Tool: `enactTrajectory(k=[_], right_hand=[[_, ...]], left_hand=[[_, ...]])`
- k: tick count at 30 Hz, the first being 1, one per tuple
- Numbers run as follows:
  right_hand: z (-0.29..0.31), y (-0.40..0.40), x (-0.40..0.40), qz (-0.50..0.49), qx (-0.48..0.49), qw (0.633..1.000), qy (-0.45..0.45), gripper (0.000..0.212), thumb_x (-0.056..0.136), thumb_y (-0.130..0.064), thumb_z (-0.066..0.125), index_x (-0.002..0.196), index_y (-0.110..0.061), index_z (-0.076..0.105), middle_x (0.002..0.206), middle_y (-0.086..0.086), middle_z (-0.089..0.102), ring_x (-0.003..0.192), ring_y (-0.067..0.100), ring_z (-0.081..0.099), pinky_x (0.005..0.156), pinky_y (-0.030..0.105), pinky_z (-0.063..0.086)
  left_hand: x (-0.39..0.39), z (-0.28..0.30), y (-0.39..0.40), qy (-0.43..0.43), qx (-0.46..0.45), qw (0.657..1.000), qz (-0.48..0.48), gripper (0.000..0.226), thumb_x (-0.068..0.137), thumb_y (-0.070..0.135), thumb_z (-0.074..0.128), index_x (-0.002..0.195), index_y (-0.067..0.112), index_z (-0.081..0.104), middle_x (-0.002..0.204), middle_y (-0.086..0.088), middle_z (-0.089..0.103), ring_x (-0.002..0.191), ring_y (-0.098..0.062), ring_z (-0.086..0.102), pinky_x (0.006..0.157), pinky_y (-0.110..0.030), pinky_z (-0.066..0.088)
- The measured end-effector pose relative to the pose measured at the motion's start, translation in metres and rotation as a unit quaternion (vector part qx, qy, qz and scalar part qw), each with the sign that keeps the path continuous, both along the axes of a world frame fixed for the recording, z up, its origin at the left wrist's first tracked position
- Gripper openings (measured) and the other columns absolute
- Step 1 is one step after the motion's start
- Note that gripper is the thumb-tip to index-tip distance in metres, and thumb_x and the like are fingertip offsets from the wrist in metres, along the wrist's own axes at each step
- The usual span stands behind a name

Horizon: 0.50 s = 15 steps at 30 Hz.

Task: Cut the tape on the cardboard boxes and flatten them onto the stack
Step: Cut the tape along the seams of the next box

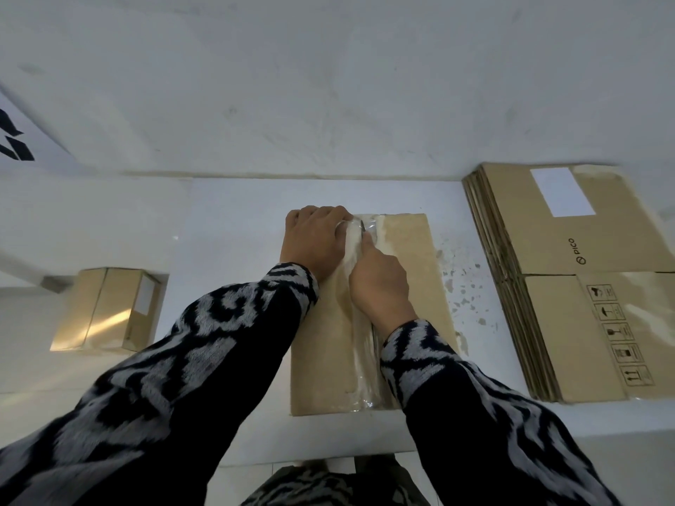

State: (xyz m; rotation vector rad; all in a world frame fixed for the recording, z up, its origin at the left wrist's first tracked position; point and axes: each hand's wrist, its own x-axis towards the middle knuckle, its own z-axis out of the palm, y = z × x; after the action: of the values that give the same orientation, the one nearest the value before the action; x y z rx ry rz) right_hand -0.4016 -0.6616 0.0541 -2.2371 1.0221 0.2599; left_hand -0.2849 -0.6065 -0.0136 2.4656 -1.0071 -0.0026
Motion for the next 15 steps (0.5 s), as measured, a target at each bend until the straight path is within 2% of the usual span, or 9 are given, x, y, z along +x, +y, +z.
enactTrajectory(k=[5,9,11,13,15], right_hand=[[-0.0006,-0.0018,0.0015,0.014,-0.008,1.000,0.007,0.066,0.099,-0.017,0.032,0.158,-0.031,0.006,0.128,0.017,0.057,0.115,0.034,0.055,0.092,0.038,0.043],[0.0065,-0.0017,-0.0054,0.032,-0.004,0.999,0.013,0.071,0.096,-0.010,0.033,0.158,-0.034,0.007,0.118,0.015,0.060,0.103,0.031,0.057,0.081,0.035,0.043],[0.0048,-0.0008,-0.0074,0.044,-0.012,0.999,0.020,0.066,0.095,-0.011,0.032,0.156,-0.028,0.015,0.116,0.015,0.061,0.096,0.029,0.056,0.074,0.034,0.040],[0.0015,-0.0021,-0.0053,0.053,-0.017,0.998,0.032,0.060,0.095,-0.011,0.032,0.153,-0.021,0.022,0.119,0.016,0.061,0.096,0.030,0.055,0.072,0.033,0.038],[0.0017,-0.0027,-0.0063,0.054,-0.012,0.998,0.032,0.061,0.095,-0.012,0.033,0.154,-0.020,0.020,0.119,0.015,0.061,0.095,0.030,0.055,0.073,0.033,0.038]], left_hand=[[0.0012,-0.0003,0.0000,-0.007,-0.006,1.000,0.001,0.023,0.098,0.034,0.042,0.109,0.033,0.062,0.110,0.014,0.067,0.110,-0.018,0.053,0.103,-0.037,0.027],[0.0013,-0.0008,-0.0003,-0.005,-0.006,1.000,0.006,0.024,0.098,0.034,0.041,0.110,0.033,0.062,0.111,0.014,0.066,0.112,-0.018,0.052,0.104,-0.038,0.027],[0.0015,-0.0009,-0.0003,-0.006,-0.004,1.000,0.005,0.023,0.098,0.034,0.042,0.110,0.033,0.061,0.111,0.013,0.066,0.113,-0.018,0.052,0.104,-0.038,0.026],[0.0003,-0.0010,-0.0005,-0.009,-0.001,1.000,0.005,0.023,0.097,0.034,0.042,0.111,0.032,0.061,0.112,0.012,0.066,0.112,-0.019,0.053,0.104,-0.039,0.026],[0.0006,-0.0005,0.0003,-0.007,-0.004,1.000,0.004,0.024,0.098,0.034,0.042,0.112,0.033,0.061,0.113,0.012,0.066,0.113,-0.019,0.052,0.105,-0.038,0.026]])
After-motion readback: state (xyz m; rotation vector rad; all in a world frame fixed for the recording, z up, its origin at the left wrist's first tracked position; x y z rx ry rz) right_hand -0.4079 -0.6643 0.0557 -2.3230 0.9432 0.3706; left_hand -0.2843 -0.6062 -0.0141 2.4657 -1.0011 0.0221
